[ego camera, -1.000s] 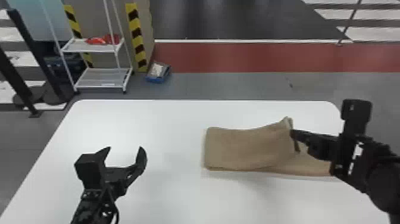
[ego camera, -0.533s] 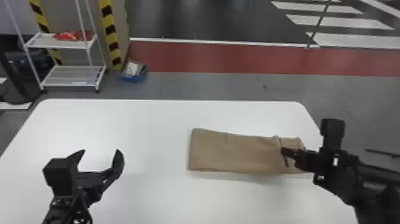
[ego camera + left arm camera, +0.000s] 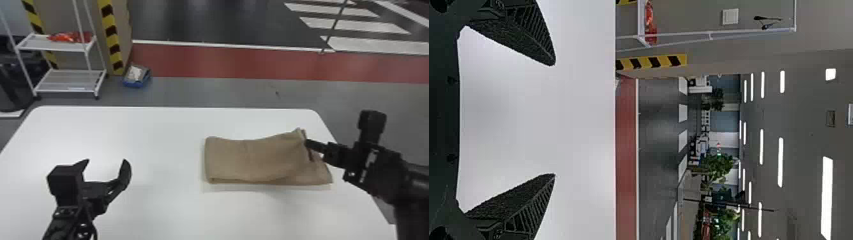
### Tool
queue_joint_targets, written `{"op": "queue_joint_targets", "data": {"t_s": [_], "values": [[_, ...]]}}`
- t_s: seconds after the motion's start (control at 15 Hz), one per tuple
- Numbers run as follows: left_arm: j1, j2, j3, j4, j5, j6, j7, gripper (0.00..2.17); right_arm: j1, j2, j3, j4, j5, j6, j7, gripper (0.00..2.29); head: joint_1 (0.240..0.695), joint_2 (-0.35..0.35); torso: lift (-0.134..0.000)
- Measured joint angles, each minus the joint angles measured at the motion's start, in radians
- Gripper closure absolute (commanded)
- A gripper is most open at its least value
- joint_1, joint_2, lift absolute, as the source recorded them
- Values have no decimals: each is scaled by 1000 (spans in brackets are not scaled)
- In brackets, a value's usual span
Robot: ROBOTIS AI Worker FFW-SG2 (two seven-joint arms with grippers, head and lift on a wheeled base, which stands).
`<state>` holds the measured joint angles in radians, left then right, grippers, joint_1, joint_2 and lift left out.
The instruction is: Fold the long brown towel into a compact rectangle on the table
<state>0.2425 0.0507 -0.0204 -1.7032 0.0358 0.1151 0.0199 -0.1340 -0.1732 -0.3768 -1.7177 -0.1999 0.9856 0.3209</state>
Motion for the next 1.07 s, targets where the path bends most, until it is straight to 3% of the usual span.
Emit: {"op": "queue_joint_targets", "data": {"t_s": [0.4,0.6,0.8,0.93,1.07], "values": [[11,7,12,0,-2,10,-1,80,-11,-6,22,186,78,-145,10,1504,695,-166,-57],[-7,2,4,5,-11,31,-1,80,-3,1,21,120,66,-118,9,1507,695,-163,-57],[-19,4,2,13,-13,55,-1,80,-10,-5,-43,-28,14,21,13,1507,695,-173,-57],[-18,5,3,13,-13,56,-1,80,-30,-36,-77,-69,3,87,14,1504,695,-188,-57],[-16,5,3,13,-13,56,-1,80,-38,-56,-77,-25,41,86,34,1504,695,-213,-57]]}}
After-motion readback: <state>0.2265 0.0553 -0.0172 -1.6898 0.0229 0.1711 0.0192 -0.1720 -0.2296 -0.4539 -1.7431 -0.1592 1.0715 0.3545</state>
